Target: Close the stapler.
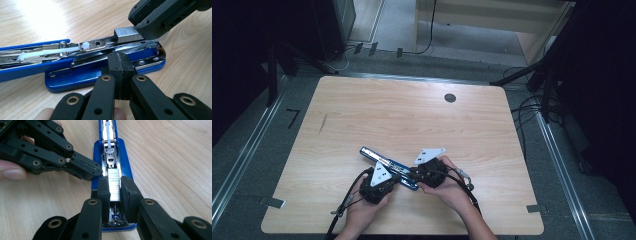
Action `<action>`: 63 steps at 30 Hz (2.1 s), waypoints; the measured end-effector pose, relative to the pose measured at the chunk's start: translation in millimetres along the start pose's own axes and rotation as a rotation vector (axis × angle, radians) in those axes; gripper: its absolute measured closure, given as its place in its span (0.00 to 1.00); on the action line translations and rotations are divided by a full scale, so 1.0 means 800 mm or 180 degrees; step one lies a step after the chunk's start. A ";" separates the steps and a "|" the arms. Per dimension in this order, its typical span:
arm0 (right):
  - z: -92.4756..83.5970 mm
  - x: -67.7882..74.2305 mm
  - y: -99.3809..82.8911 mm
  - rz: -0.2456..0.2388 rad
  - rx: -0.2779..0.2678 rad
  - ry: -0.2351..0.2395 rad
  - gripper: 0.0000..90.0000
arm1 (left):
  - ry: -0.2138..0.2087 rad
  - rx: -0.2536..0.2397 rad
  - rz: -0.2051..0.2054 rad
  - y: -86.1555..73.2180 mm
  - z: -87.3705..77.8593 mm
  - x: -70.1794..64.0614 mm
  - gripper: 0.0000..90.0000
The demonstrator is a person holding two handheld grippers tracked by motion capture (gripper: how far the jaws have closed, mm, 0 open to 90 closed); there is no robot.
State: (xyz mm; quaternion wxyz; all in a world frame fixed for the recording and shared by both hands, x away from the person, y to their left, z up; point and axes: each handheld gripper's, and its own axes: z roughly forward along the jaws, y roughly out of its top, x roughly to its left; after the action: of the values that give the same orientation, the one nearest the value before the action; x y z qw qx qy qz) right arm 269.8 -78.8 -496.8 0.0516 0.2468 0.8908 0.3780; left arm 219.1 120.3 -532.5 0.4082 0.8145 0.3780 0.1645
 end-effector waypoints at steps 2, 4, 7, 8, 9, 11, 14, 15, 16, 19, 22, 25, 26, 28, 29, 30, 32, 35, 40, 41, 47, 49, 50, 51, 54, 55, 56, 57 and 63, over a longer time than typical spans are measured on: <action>0.000 0.000 0.000 0.0003 -0.0004 0.0004 0.88 | 0.0001 0.0001 0.0002 0.000 0.000 0.000 1.00; 0.000 0.000 0.000 0.0002 -0.0006 0.0006 0.88 | -0.0001 0.0003 0.0003 0.000 0.000 0.000 1.00; 0.000 -0.001 0.000 -0.0017 -0.0007 0.0027 0.88 | -0.0002 0.0003 0.0003 0.000 0.000 0.000 1.00; 0.000 0.000 0.000 -0.0015 -0.0003 0.0026 0.88 | -0.0002 0.0003 0.0003 0.000 0.000 0.000 1.00; 0.000 -0.001 0.000 -0.0028 -0.0004 0.0026 0.88 | -0.0002 0.0003 0.0004 0.000 0.000 0.000 1.00; 0.000 -0.001 0.000 -0.0051 -0.0003 0.0013 0.88 | -0.0003 0.0004 0.0003 0.000 0.000 0.000 1.00; 0.000 -0.001 0.000 -0.0058 -0.0001 0.0023 0.88 | -0.0001 0.0005 0.0003 0.000 0.000 0.001 1.00; 0.000 -0.001 0.000 -0.0053 -0.0001 0.0025 0.88 | -0.0001 0.0006 0.0003 0.000 0.000 0.001 1.00; 0.000 -0.002 0.000 -0.0048 0.0003 0.0030 0.88 | -0.0001 0.0006 0.0003 0.000 0.000 0.001 1.00; 0.000 -0.002 0.000 -0.0024 0.0010 0.0044 0.88 | -0.0003 0.0007 0.0001 0.000 0.000 0.001 1.00; 0.000 -0.003 0.000 -0.0015 0.0007 0.0050 0.88 | -0.0003 0.0008 -0.0003 0.000 0.000 0.001 1.00; 0.000 -0.003 0.000 -0.0009 0.0009 0.0056 0.87 | -0.0003 0.0012 0.0001 0.000 0.000 0.001 1.00; 0.000 -0.003 0.000 0.0003 0.0016 0.0057 0.86 | -0.0003 0.0008 -0.0003 0.000 0.000 0.001 1.00; 0.000 -0.003 0.000 -0.0008 0.0012 0.0049 0.86 | -0.0001 0.0008 0.0000 0.000 0.000 0.001 1.00; 0.000 -0.003 0.000 -0.0011 0.0016 0.0044 0.86 | -0.0003 0.0008 0.0001 0.000 0.000 0.001 1.00; 0.001 -0.004 -0.001 -0.0029 0.0007 0.0043 0.86 | -0.0002 0.0008 -0.0001 0.000 0.000 0.001 1.00; 0.001 -0.003 -0.001 -0.0010 0.0008 0.0046 0.86 | -0.0002 0.0013 0.0003 0.000 0.000 0.001 1.00; 0.000 -0.004 -0.001 0.0008 0.0001 0.0060 0.87 | -0.0002 0.0014 0.0003 0.000 0.000 0.001 1.00; -0.001 -0.004 -0.001 0.0049 -0.0015 0.0103 0.88 | -0.0003 0.0013 0.0002 0.000 0.000 0.001 1.00; -0.001 -0.004 -0.002 0.0034 -0.0018 0.0112 0.88 | -0.0005 0.0007 -0.0006 0.000 0.000 0.001 1.00; 0.000 -0.002 -0.001 0.0001 -0.0032 0.0059 0.88 | -0.0004 0.0008 -0.0003 0.000 0.000 0.001 1.00; 0.000 -0.002 -0.001 -0.0017 -0.0032 0.0047 0.88 | -0.0002 0.0009 -0.0001 0.000 0.000 0.001 1.00; 0.000 -0.002 -0.001 -0.0028 -0.0034 0.0043 0.88 | -0.0003 0.0008 0.0001 0.000 0.000 0.001 1.00; -0.001 -0.001 -0.001 -0.0034 -0.0025 0.0039 0.88 | -0.0002 0.0009 0.0000 0.000 0.000 0.001 1.00; -0.001 0.000 -0.001 -0.0043 -0.0030 0.0024 0.88 | -0.0002 0.0008 -0.0002 0.000 0.000 0.001 1.00; -0.001 0.000 -0.001 -0.0038 -0.0031 0.0020 0.88 | -0.0002 0.0008 -0.0001 0.000 0.000 0.001 1.00; -0.001 -0.001 0.000 -0.0043 -0.0041 0.0014 0.88 | -0.0003 0.0008 0.0001 0.000 0.000 0.001 1.00; -0.002 -0.001 0.000 -0.0036 -0.0043 0.0013 0.88 | -0.0002 0.0013 0.0005 0.000 0.000 0.001 1.00; -0.001 0.000 0.000 -0.0044 -0.0008 0.0018 0.88 | -0.0004 0.0009 0.0004 0.000 0.000 0.001 1.00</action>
State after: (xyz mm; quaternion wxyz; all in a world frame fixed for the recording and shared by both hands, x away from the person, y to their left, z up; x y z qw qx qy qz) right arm 269.5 -79.2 -496.4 0.0519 0.2395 0.8922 0.3795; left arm 219.4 120.8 -532.3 0.4071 0.8154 0.3776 0.1637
